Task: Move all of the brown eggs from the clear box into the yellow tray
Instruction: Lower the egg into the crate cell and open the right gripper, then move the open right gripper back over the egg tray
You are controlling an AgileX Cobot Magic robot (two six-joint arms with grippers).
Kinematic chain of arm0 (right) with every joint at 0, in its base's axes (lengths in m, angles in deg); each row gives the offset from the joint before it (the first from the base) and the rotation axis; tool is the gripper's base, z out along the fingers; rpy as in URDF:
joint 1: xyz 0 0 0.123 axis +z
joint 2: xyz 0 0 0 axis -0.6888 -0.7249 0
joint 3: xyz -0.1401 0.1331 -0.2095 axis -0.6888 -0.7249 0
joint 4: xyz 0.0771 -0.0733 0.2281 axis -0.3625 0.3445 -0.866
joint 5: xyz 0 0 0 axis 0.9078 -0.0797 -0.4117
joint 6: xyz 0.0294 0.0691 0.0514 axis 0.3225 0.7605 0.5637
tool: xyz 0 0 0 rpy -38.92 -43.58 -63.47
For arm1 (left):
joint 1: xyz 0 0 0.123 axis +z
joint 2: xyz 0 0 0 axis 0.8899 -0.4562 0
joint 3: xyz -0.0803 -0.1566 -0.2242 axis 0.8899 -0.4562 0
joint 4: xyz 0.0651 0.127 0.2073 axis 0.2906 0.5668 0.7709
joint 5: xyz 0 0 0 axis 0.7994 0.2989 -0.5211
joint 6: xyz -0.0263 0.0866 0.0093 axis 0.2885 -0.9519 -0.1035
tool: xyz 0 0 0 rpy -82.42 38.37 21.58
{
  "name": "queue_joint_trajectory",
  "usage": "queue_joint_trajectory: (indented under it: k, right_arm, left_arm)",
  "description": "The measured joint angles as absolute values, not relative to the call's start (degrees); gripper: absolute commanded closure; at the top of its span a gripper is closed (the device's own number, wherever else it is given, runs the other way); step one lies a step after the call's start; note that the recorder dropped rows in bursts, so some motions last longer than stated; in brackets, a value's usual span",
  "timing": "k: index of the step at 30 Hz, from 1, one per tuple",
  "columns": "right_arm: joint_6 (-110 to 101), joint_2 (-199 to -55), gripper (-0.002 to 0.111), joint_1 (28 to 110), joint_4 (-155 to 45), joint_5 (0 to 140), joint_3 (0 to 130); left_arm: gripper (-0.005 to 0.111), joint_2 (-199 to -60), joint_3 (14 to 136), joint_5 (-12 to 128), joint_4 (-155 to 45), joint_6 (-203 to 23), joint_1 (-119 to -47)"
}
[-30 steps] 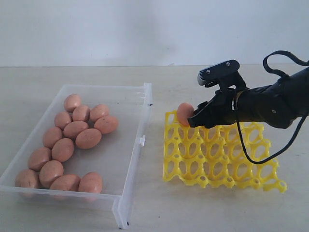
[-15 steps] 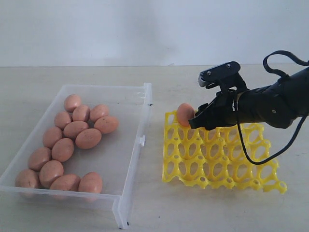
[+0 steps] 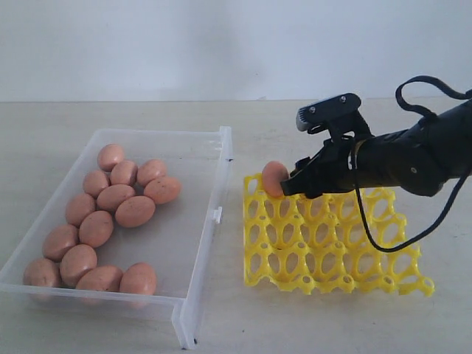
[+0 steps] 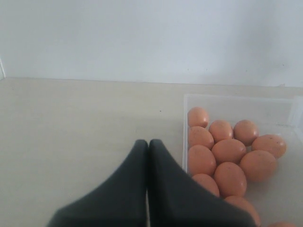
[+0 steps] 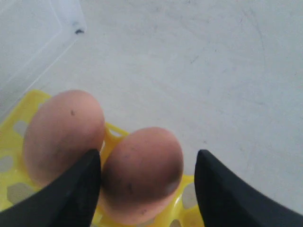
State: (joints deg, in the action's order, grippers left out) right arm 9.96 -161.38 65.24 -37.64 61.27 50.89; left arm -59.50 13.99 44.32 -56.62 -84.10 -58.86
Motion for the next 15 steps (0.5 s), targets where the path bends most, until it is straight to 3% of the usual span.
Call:
queue_joint_trajectory:
  k: [15]
  right_arm:
    - [9.78, -152.05, 0.052, 65.49, -37.64, 61.85, 50.89]
  left_arm:
    - [0.111, -59.5, 13.99, 44.32, -56.62, -84.1, -58.86]
